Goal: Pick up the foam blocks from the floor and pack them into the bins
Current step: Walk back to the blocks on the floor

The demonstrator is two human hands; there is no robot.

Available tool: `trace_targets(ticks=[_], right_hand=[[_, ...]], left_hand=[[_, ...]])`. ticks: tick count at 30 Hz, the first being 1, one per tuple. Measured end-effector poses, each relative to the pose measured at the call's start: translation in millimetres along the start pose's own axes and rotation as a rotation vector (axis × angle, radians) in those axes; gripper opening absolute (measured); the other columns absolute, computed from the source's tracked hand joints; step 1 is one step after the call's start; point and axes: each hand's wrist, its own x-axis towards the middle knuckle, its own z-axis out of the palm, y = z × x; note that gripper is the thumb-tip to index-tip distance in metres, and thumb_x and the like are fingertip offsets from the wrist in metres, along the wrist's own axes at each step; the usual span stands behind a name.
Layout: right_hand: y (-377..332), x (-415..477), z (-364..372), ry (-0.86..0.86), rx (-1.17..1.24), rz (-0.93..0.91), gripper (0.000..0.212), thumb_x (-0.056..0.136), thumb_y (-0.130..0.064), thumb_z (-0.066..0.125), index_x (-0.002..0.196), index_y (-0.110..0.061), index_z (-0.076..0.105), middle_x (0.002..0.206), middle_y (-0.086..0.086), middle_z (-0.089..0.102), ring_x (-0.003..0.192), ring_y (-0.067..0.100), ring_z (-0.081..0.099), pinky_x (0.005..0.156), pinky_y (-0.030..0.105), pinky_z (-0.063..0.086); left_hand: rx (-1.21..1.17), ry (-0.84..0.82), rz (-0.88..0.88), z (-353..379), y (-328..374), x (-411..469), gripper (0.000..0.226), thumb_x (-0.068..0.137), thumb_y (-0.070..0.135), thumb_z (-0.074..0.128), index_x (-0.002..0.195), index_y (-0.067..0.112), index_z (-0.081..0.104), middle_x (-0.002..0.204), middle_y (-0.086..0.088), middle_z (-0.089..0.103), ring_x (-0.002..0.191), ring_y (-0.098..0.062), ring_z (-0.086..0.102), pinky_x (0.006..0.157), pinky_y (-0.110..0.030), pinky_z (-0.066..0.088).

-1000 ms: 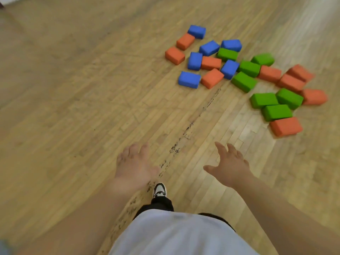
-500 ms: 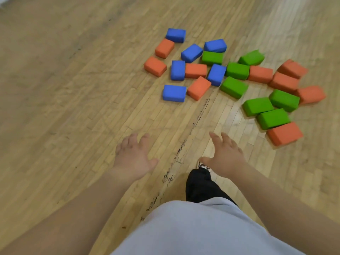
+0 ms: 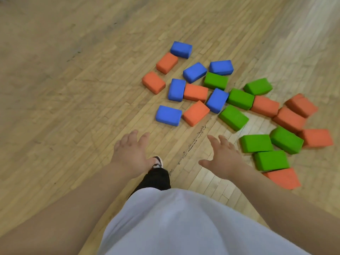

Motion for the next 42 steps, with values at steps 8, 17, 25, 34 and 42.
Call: trace_targets(ticks=[8, 17, 25, 34, 42], right_hand=[[-16, 148, -74, -0.033, -0.017, 0.027, 0.102, 0.084, -0.067, 0.064, 0.162, -0.035, 0.007, 0.170, 0.010, 0.006, 0.154, 0.035, 0.015, 0.121, 0.052, 0.025], [-55, 330, -164, -0.119, 0.000, 0.073, 0.105, 0.082, -0.059, 0.070, 0.162, -0.034, 0.007, 0.171, 0.010, 0.005, 0.155, 0.036, 0.014, 0.122, 0.052, 0.025], [-43, 468, -185, -0.333, -0.105, 0.088, 0.108, 0.081, -0.060, 0.071, 0.162, -0.035, 0.005, 0.170, 0.008, 0.003, 0.154, 0.036, 0.014, 0.122, 0.051, 0.025], [32, 684, -65, -0.478, -0.317, -0.125, 0.107, 0.081, -0.063, 0.066, 0.163, -0.034, 0.004, 0.170, 0.007, 0.005, 0.156, 0.033, 0.010, 0.123, 0.050, 0.022], [104, 883, 151, -0.511, -0.716, -0.382, 0.128, 0.072, -0.058, 0.082, 0.163, -0.027, -0.003, 0.171, 0.011, -0.003, 0.157, 0.035, -0.008, 0.125, 0.057, 0.005]], left_hand=[[0.001, -0.034, 0.061, -60, 5, 166, 0.094, 0.086, 0.069, 0.056, 0.160, 0.034, 0.010, 0.167, -0.011, 0.011, 0.152, -0.033, 0.014, 0.121, -0.051, 0.019], [0.105, -0.133, 0.214, -155, 6, 376, 0.095, 0.089, 0.070, 0.054, 0.161, 0.033, 0.006, 0.167, -0.010, 0.008, 0.154, -0.032, 0.010, 0.123, -0.050, 0.015], [0.061, -0.222, 0.208, -148, 30, 494, 0.097, 0.089, 0.067, 0.058, 0.162, 0.030, 0.006, 0.165, -0.011, 0.011, 0.152, -0.034, 0.014, 0.122, -0.049, 0.017], [-0.063, -0.344, 0.045, 40, 50, 637, 0.098, 0.086, 0.074, 0.054, 0.160, 0.041, 0.000, 0.164, -0.010, 0.012, 0.151, -0.030, 0.014, 0.122, -0.047, 0.019], [0.053, -0.312, 0.074, 304, 64, 811, 0.104, 0.079, 0.070, 0.067, 0.160, 0.039, 0.009, 0.160, -0.014, 0.021, 0.150, -0.036, 0.018, 0.122, -0.057, 0.015]])
